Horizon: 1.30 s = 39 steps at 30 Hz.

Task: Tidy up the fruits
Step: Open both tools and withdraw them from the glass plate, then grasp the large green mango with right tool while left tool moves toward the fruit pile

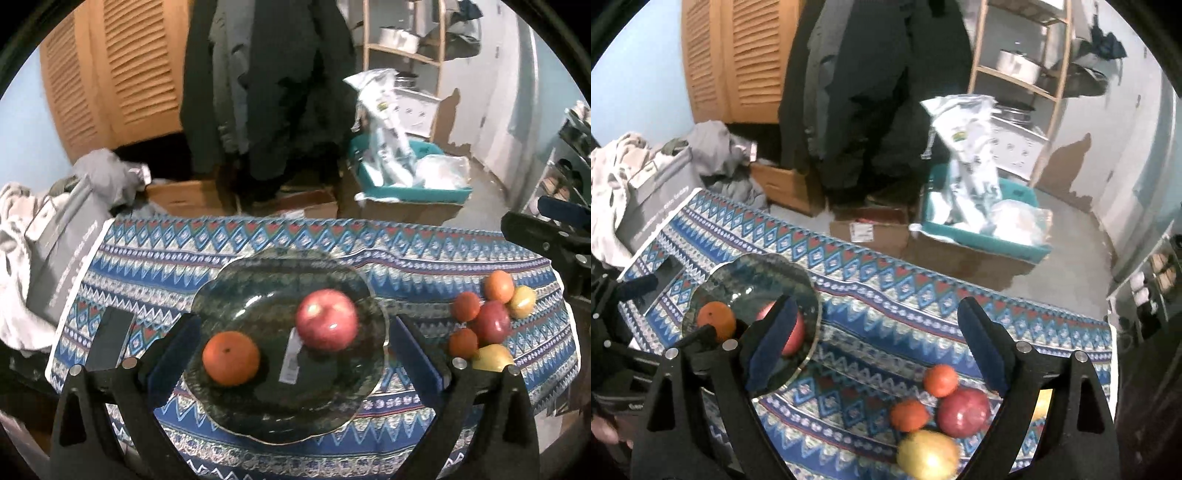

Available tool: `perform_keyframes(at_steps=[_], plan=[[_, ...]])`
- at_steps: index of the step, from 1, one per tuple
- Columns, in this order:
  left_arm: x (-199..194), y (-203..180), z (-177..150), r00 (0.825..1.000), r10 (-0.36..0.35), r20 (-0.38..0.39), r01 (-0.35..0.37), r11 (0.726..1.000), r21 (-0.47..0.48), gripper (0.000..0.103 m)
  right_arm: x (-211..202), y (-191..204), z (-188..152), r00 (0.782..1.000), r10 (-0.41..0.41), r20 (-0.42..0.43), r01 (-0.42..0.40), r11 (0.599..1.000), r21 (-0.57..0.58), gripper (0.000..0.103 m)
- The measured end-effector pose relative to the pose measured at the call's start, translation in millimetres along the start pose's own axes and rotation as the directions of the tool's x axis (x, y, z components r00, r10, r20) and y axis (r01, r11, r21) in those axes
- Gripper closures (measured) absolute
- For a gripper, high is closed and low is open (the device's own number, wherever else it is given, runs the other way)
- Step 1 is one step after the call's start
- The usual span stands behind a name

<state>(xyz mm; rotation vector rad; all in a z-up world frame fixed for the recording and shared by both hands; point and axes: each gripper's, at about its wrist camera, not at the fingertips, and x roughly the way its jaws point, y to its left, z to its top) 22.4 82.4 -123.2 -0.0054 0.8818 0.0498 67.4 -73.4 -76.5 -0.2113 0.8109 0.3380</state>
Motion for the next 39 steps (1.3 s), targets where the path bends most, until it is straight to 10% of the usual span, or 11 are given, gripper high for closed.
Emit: perform_keyframes(at_steps=[16,39], plan=[[-12.6,-59.9,4.6,0.993,-0.116,0.012,0.114,0.99,0.084,0.001,-51.1,-69.2,-40.8,0.997,-0.068,0.022,0.066,0.992,0.112,0.013],[32.9,-121.6,-23.7,0.987,-0.035,-0.156,0.071,0.971,0.23,0.012,-15.0,-103.6,-120.8,0.987,-0.028,-0.158,0.052,0.987,0.154,0.013]])
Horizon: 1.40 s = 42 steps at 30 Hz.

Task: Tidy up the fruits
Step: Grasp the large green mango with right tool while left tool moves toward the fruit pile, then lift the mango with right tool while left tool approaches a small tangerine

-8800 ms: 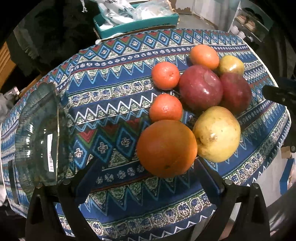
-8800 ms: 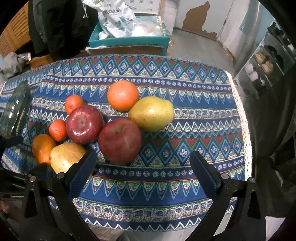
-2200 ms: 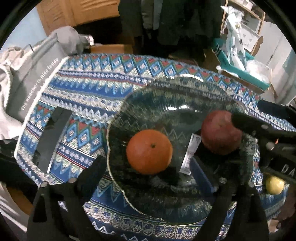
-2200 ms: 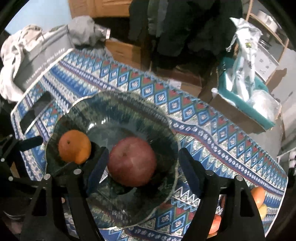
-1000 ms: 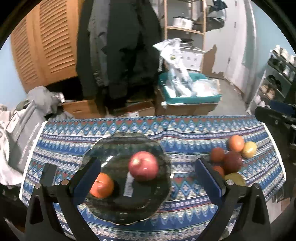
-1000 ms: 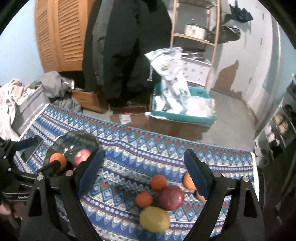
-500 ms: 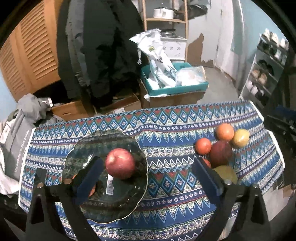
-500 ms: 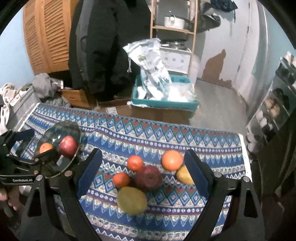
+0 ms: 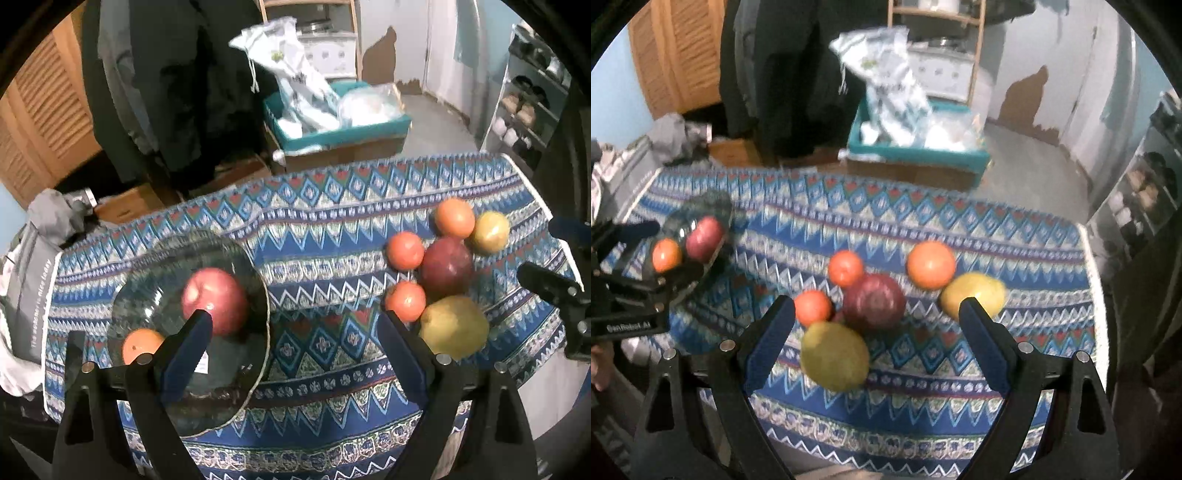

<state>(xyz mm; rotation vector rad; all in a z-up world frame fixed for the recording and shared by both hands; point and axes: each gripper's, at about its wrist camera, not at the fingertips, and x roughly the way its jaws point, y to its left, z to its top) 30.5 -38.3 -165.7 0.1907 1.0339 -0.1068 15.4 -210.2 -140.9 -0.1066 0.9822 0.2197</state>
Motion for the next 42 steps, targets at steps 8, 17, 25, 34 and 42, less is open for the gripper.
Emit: perform_keyframes(at_steps=[8,17,25,34,42], plan=[[29.8,-7.0,-12.4,0.996,0.014,-0.084,-0.012,1.0,0.02,0.012,54.5,4.9,-19.6,0.985,0.058,-0.164,-0.06,0.998,-0.007,0.013],[45.3,-11.2,-21.3,0.991,0.011,-0.136,-0.005,0.999,0.046,0.009,88.0,25.2,-31.9,0.958,0.093,-0.272,-0.109,0.993,-0.045,0.013],[53.6,-15.0,-27.3,0.984,0.009,-0.176,0.003,0.998,0.07,0.009,112.7,34.1,-36.4,0.941,0.076,-0.33,-0.109,0.991,-0.082,0.013],[56.2,-12.6,-26.9,0.983,-0.006,-0.185,0.016,0.999,0.051,0.009,136.6,36.7,-41.4,0.908,0.145,-0.394,-0.175,0.984,-0.04,0.027],[55.7,-12.0,-23.5,0.985,-0.042,-0.169,0.046,0.999,0.022,0.009,116.1,27.3,-46.4,0.926,0.136,-0.351,-0.157,0.987,-0.033,0.028]])
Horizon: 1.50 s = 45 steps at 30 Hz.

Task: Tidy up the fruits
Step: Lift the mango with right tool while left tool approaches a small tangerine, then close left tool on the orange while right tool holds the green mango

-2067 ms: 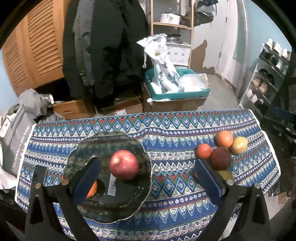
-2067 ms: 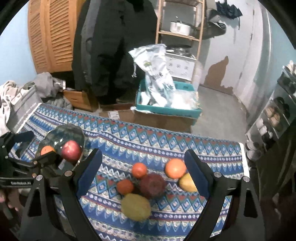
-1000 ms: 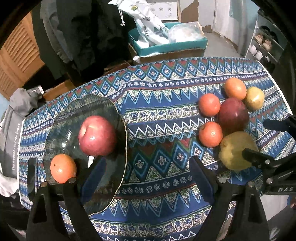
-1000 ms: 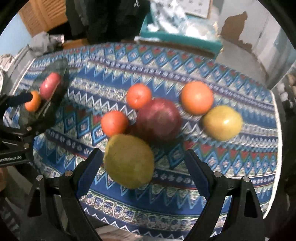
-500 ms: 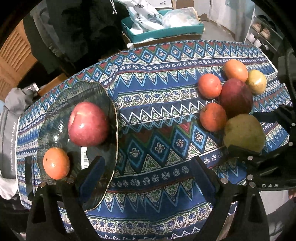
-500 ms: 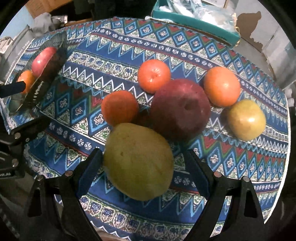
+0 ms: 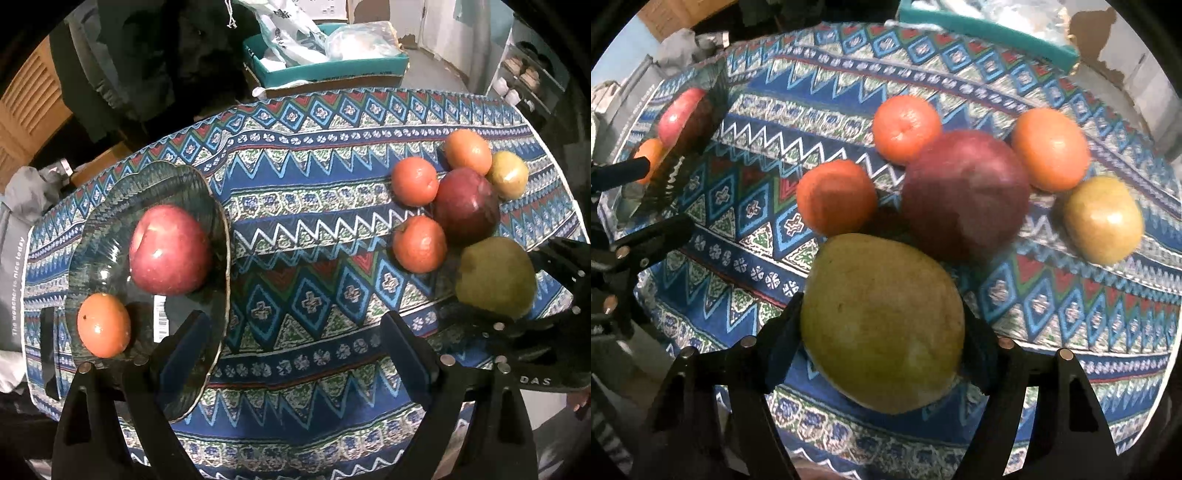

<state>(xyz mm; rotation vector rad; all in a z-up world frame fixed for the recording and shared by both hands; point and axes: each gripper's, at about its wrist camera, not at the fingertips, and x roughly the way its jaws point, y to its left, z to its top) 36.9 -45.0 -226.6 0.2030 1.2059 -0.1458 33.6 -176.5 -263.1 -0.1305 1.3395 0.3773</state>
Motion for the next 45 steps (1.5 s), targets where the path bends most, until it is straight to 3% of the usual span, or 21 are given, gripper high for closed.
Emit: perform_keyframes(at_steps=[13,22,34,37,44,45], plan=[[4.5,-36.2,14.1,0.999,-0.044,0.018,0.043,0.998,0.053,0.009,-58.2,-46.5,-17.3,0.989,-0.119,0.092,0.107,0.987,0.121,0.028],[19.9,-64.3,29.4,0.998,-0.056,0.032,0.052,0.993,0.105,0.009,-57.0,-69.4,-10.8,0.979,-0.16,0.124,0.133,0.97,0.203,0.027],[49.3,-84.5,40.4,0.998,-0.059,0.007,0.058,0.99,0.131,0.009,-54.0,-96.2,-12.0,0.977,-0.151,0.151,0.108,0.959,0.262,0.028],[54.6,-87.2,42.0,0.999,-0.054,0.008,0.053,0.991,0.123,0.017,-52.5,-100.6,-13.7,0.977,-0.15,0.151,0.106,0.957,0.27,0.028],[62.5,-98.7,40.4,0.996,-0.091,-0.014,0.092,0.985,0.146,0.057,-48.9,-108.9,-13.5,0.978,-0.146,0.149,0.098,0.952,0.291,0.027],[62.3,-99.9,40.0,0.996,-0.09,-0.012,0.09,0.985,0.148,0.057,-48.7,-109.7,-13.5,0.978,-0.147,0.15,0.098,0.951,0.294,0.027]])
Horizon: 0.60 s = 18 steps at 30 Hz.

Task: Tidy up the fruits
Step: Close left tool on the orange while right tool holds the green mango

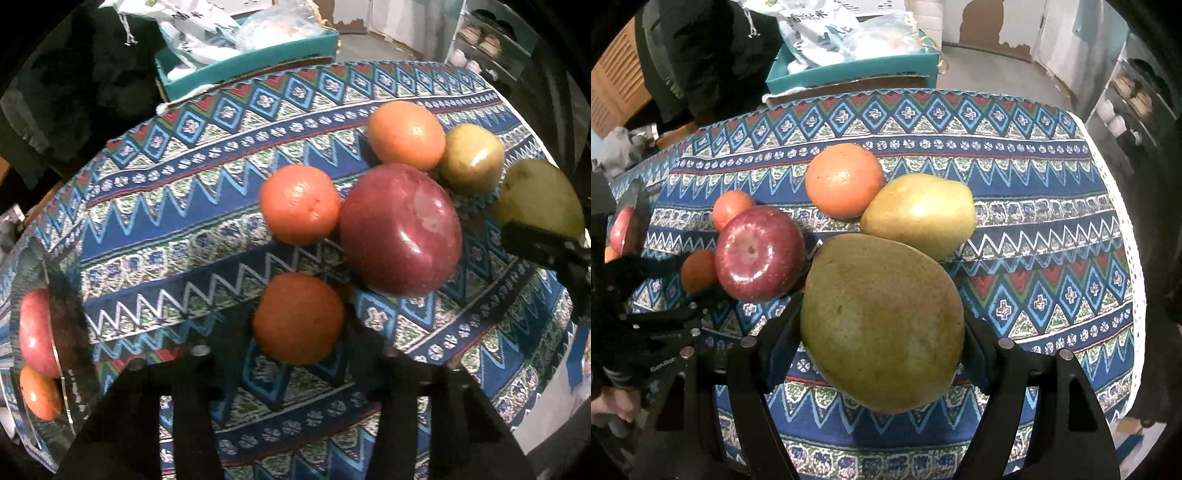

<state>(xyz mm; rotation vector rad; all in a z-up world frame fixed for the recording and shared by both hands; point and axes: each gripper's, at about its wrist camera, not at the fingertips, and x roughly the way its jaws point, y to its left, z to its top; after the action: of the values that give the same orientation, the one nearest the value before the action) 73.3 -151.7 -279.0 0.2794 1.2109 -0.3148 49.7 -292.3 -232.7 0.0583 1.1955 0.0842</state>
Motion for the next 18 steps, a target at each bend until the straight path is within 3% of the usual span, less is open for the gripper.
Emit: perform_keyframes(at_steps=[18], plan=[[-55.7,30.2,2.0,0.993,-0.006,0.118,0.017,0.996,-0.093,0.058,-24.5,6.0,12.3,0.995,-0.046,0.093,0.049,0.998,-0.027,0.028]])
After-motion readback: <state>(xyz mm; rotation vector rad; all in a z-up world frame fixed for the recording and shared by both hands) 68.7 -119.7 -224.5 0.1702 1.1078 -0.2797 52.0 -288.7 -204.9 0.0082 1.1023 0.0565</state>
